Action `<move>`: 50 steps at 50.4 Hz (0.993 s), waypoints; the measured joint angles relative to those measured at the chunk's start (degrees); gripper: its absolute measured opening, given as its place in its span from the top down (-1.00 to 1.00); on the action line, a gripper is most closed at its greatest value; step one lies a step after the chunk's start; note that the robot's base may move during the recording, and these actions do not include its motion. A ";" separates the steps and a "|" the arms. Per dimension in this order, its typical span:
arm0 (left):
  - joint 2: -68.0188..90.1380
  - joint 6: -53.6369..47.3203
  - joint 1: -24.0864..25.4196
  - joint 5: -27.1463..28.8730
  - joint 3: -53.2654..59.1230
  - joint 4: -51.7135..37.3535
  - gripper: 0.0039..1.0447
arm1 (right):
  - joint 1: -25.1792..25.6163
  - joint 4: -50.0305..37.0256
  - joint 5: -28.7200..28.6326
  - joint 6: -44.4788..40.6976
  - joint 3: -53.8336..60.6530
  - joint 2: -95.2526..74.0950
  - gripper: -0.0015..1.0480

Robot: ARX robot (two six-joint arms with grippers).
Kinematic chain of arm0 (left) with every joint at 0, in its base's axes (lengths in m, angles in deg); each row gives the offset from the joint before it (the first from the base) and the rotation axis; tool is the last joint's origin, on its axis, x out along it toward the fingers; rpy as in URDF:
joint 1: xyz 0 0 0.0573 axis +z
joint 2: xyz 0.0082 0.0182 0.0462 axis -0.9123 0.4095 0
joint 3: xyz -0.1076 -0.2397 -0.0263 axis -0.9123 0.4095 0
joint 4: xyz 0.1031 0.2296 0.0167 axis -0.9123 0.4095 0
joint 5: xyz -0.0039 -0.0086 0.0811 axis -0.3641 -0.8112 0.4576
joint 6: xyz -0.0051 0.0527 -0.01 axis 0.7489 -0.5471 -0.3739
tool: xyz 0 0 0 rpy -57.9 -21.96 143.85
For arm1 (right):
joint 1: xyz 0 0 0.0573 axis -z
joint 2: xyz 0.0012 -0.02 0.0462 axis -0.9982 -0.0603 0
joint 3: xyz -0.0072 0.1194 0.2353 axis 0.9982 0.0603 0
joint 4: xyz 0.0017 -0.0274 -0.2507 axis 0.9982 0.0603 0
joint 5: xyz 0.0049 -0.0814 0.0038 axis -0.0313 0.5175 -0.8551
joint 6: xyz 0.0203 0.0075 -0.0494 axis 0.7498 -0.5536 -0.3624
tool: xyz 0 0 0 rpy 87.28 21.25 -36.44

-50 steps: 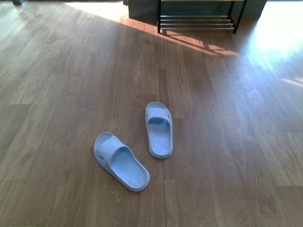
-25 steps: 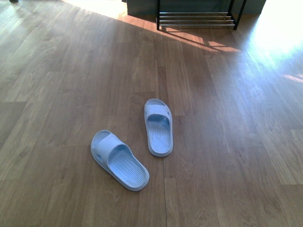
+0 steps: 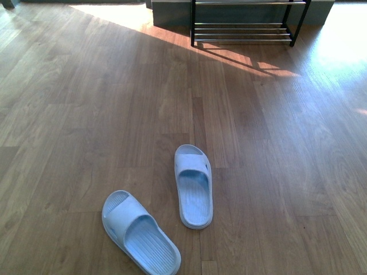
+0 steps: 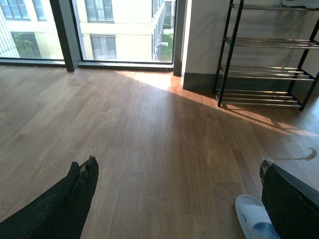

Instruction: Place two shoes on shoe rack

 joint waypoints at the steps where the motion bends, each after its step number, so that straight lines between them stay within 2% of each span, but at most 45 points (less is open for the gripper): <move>1: 0.02 0.00 0.00 0.00 0.00 0.00 -0.83 | 0.00 0.02 0.00 0.00 0.00 0.00 -0.82; 13: 0.07 0.15 -0.04 0.46 -0.04 0.07 -0.83 | 0.00 0.02 0.00 0.00 0.00 -0.02 -0.82; 14: 0.87 0.94 -0.85 3.34 -0.39 1.49 -0.83 | 0.00 0.02 0.00 0.00 0.00 -0.02 -0.82; 17: 7.93 8.26 -7.69 21.11 -4.09 10.75 -0.83 | 0.00 0.00 0.00 0.00 0.00 -0.02 -0.82; 20: 15.76 12.70 -12.57 29.97 -5.29 10.73 -0.83 | 0.00 0.00 0.00 0.00 0.00 -0.02 -0.82; 21: 18.25 14.36 -13.79 30.93 -5.73 10.27 -0.83 | 0.00 0.00 0.00 0.00 0.00 -0.02 -0.82; 28: 37.16 18.82 -20.13 32.79 -9.92 2.40 -0.83 | 0.00 0.00 0.00 0.00 0.00 -0.02 -0.82; 33: 57.24 24.87 -25.16 31.34 -16.31 -5.27 -0.83 | 0.00 0.00 0.00 0.00 0.00 -0.02 -0.82; 38: 70.95 29.48 -28.55 28.55 -20.92 -8.63 -0.83 | 0.00 0.00 0.00 0.00 0.00 -0.02 -0.82; 47: 94.64 41.20 -30.64 25.46 -27.06 -10.49 -0.83 | 0.00 0.00 0.00 0.00 0.00 -0.02 -0.82; 50: 102.79 43.74 -30.62 26.64 -29.79 -10.73 -0.83 | 0.00 0.00 -0.02 0.00 0.00 -0.02 -0.82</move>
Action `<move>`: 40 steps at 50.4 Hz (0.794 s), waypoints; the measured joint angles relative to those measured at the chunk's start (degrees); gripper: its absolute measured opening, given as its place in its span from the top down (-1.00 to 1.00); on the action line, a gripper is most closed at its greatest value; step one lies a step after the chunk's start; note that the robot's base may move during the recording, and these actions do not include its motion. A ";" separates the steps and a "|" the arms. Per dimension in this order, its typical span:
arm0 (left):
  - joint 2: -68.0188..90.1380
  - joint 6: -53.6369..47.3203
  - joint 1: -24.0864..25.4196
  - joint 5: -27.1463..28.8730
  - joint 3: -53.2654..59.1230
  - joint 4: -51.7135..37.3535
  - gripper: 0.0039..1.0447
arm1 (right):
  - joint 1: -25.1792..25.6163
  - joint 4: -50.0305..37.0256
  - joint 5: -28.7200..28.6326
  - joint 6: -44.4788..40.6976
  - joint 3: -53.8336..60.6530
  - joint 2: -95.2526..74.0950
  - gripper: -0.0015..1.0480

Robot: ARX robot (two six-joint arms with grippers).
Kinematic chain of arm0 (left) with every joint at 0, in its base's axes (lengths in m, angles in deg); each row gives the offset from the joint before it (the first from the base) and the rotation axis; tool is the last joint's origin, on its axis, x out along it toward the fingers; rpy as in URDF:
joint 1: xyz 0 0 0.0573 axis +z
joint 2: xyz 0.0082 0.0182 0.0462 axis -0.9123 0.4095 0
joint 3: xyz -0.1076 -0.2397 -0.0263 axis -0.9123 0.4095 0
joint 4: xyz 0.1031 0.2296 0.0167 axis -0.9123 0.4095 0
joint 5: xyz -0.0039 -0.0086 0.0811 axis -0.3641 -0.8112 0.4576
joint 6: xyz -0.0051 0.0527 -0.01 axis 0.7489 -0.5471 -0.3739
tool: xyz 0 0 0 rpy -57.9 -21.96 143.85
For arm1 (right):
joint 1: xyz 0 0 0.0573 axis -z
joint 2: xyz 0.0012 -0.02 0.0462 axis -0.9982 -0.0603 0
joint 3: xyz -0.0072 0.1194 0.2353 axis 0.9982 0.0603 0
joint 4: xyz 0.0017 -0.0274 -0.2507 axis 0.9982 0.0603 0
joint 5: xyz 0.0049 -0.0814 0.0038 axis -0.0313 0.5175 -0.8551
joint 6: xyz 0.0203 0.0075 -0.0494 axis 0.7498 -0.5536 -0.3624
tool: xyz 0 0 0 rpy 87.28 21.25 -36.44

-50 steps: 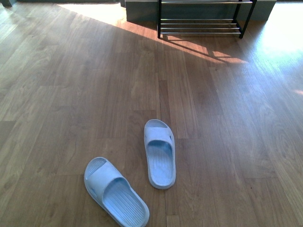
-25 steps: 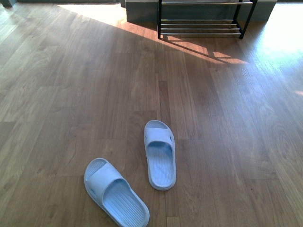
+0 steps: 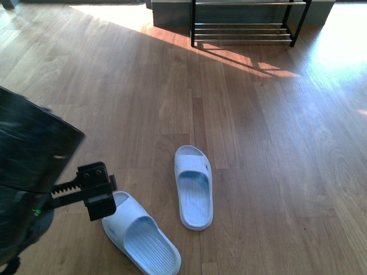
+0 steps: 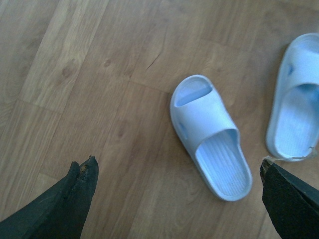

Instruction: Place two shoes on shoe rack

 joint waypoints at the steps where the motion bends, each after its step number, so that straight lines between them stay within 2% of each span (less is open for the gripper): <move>1: 2.21 0.79 0.07 -0.22 -0.85 0.00 -0.83 | 0.00 0.00 0.02 0.00 0.00 0.00 -0.82; 7: 15.10 1.38 1.01 1.31 -7.72 1.55 -0.83 | 0.00 0.00 0.02 0.00 0.00 0.00 -0.82; 11: 22.62 -2.25 1.70 4.04 -14.40 3.04 -0.83 | 0.00 0.00 0.00 0.00 0.00 0.00 -0.82; 17: 32.57 -3.34 2.08 2.71 -23.34 6.91 -0.83 | 0.00 0.02 0.02 0.00 0.00 0.00 -0.82; 24: 43.36 -0.68 1.64 -1.84 -29.75 11.85 -0.83 | 0.00 0.00 0.02 0.00 0.00 0.00 -0.82; 40: 54.42 0.70 0.94 0.33 -38.21 12.20 -0.83 | 0.00 0.00 0.02 0.00 0.00 0.00 -0.82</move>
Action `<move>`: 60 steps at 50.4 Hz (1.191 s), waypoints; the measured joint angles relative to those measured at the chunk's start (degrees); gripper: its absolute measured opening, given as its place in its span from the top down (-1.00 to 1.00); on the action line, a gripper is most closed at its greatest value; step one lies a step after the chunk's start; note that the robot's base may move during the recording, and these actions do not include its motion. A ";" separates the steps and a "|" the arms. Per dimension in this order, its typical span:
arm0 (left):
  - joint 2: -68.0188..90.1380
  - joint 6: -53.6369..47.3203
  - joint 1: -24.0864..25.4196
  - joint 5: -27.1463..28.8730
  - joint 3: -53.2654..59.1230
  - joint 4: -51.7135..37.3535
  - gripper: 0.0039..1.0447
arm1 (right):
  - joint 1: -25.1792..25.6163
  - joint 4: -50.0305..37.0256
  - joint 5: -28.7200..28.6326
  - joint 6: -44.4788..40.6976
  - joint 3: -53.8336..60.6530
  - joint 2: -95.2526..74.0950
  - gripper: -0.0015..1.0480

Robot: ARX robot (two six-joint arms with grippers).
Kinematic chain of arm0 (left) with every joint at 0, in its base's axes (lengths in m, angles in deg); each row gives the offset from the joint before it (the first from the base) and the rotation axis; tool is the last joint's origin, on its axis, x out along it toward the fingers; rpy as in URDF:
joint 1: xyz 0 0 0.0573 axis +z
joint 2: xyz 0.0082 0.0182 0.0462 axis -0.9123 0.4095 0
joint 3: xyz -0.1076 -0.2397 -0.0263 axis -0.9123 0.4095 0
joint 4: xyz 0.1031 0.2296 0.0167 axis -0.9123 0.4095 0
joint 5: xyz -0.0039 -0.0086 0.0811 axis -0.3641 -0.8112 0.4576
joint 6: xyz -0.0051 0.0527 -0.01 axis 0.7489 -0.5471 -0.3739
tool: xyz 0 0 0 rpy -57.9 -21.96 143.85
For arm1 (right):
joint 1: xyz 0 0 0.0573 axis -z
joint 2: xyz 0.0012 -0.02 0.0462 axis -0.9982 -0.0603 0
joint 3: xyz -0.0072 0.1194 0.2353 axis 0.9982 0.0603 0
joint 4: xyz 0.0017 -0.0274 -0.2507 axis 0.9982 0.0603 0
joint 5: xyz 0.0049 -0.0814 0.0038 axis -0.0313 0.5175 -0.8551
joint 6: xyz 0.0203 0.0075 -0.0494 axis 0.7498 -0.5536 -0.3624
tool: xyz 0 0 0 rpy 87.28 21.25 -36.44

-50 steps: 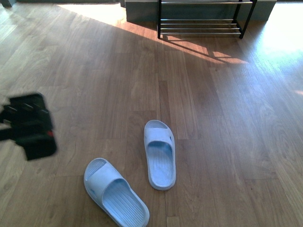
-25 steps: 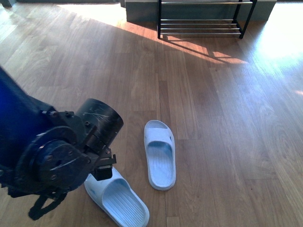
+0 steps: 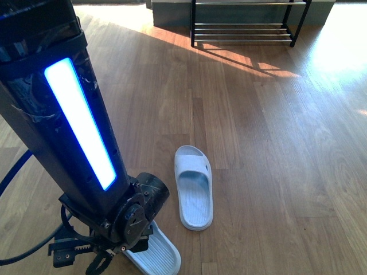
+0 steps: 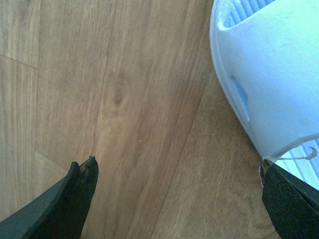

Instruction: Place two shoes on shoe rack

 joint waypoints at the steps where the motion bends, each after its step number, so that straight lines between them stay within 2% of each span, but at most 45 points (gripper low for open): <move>1: 0.55 0.00 0.04 0.02 -0.74 -0.15 -0.83 | 0.00 0.00 0.00 0.00 0.00 0.00 -0.82; 8: 2.38 0.11 0.63 0.96 -2.71 -0.24 -0.83 | 0.00 0.00 0.00 0.00 0.00 0.00 -0.82; 9: 2.51 0.15 0.85 1.73 -2.86 0.07 -0.78 | 0.00 0.00 0.00 0.00 0.00 0.00 -0.82; 17: 3.93 0.44 3.02 4.22 -4.68 1.14 -0.13 | 0.00 0.00 0.00 0.00 0.00 0.00 -0.82; 22: 5.09 0.37 4.02 4.61 -6.34 1.70 0.11 | 0.00 0.02 0.00 0.00 0.00 0.00 -0.82; 30: 8.39 -1.68 7.30 5.18 -10.23 0.66 0.80 | 0.00 0.00 0.00 0.00 0.00 0.00 -0.82; 33: 8.57 -2.97 8.11 5.75 -10.88 -0.85 0.98 | 0.00 0.00 0.00 0.00 0.00 0.00 -0.82; 48: 6.71 -10.38 9.64 6.62 -11.91 -6.64 0.98 | 0.00 0.00 0.00 0.00 0.00 0.00 -0.82; 60: 4.66 -9.16 9.44 1.20 -12.07 -3.78 0.98 | 0.00 0.00 0.00 0.00 0.00 0.00 -0.82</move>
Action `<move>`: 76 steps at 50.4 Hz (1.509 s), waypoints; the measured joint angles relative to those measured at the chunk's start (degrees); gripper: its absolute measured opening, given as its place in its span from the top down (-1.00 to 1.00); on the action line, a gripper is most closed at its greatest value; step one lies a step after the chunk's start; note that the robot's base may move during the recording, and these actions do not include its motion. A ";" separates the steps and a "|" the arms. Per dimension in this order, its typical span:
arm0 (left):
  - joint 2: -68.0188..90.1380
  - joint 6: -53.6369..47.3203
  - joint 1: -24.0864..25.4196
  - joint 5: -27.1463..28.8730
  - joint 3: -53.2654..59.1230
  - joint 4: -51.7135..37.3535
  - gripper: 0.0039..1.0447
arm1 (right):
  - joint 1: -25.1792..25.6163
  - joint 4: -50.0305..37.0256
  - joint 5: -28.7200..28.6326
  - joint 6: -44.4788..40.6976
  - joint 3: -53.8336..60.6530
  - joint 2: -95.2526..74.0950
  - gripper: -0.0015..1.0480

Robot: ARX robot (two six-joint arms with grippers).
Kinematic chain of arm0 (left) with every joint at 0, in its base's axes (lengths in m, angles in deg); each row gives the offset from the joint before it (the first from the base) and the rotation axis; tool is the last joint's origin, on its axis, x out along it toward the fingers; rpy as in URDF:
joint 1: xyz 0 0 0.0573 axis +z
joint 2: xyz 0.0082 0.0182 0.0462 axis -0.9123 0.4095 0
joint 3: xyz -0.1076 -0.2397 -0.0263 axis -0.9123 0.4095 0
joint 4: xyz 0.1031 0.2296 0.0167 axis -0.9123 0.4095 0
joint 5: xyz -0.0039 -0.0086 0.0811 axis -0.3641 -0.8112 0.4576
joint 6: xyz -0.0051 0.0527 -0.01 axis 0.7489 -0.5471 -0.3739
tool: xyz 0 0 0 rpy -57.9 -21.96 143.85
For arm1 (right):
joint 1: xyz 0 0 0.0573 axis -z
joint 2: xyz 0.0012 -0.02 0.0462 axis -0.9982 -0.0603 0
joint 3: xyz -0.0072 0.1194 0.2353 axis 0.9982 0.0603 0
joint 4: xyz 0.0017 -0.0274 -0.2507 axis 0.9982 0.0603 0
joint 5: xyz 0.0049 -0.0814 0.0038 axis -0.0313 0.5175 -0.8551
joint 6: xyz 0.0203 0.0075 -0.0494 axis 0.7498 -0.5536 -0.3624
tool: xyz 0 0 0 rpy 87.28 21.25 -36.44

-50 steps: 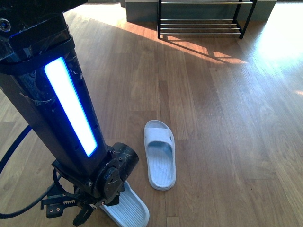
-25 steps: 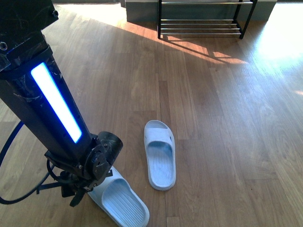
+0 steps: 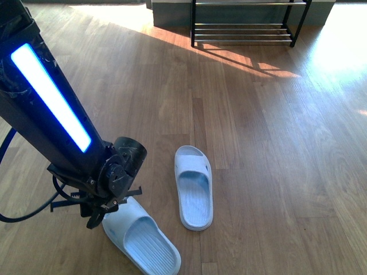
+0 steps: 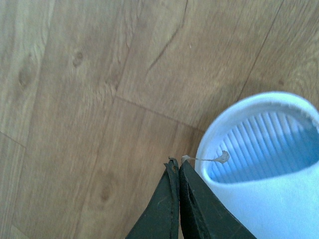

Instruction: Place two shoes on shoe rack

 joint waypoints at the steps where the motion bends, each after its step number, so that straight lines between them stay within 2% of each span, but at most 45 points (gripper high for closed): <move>1: 0.00 0.15 -0.11 -0.20 0.07 0.24 0.98 | 0.00 0.00 0.00 0.00 0.00 0.00 -0.82; 5: 0.00 2.95 -1.55 -2.62 1.22 0.98 0.98 | 0.00 0.00 0.00 0.00 0.00 0.00 -0.82; 10: -0.31 8.61 -5.68 -6.25 3.41 2.08 0.98 | 0.00 0.02 0.00 0.00 0.00 0.00 -0.82; 16: -1.57 13.00 -12.35 -8.09 7.15 2.56 0.53 | 0.00 0.00 0.00 0.00 0.00 0.00 -0.82; 19: -1.90 14.16 -14.10 -8.24 7.82 2.56 0.32 | 0.00 0.00 0.00 0.00 0.00 0.00 -0.82; 20: -1.90 14.45 -14.36 -8.20 7.91 2.58 0.22 | 0.00 0.00 0.00 0.00 0.00 0.00 -0.82; 28: -1.88 15.82 -14.45 -7.21 8.00 2.47 -0.16 | 0.00 0.00 0.00 0.00 0.00 0.00 -0.82; 37: 0.70 16.37 -14.58 -6.32 3.50 4.31 -0.83 | 0.00 0.00 0.00 0.00 0.00 0.00 -0.82; 38: 1.07 16.37 -14.67 -6.40 2.99 4.55 -0.86 | 0.00 0.00 0.00 0.00 0.00 0.00 -0.82; 45: 3.52 17.62 -15.10 -5.81 -0.04 6.10 -0.83 | 0.00 0.00 0.00 0.00 0.00 0.00 -0.82; 58: 3.89 20.63 -13.46 1.95 -1.40 9.53 -0.83 | 0.00 0.00 0.00 0.00 0.00 0.00 -0.82; 73: 6.36 21.22 -11.54 1.90 -4.00 10.43 -0.83 | 0.00 0.00 0.00 0.00 0.00 0.00 -0.82; 74: 6.60 21.05 -11.43 1.92 -4.28 10.64 -0.81 | 0.00 0.02 0.00 0.00 0.00 0.00 -0.82; 76: 7.26 20.94 -10.95 2.36 -5.14 11.26 -0.64 | 0.00 0.00 0.00 0.00 0.00 0.00 -0.82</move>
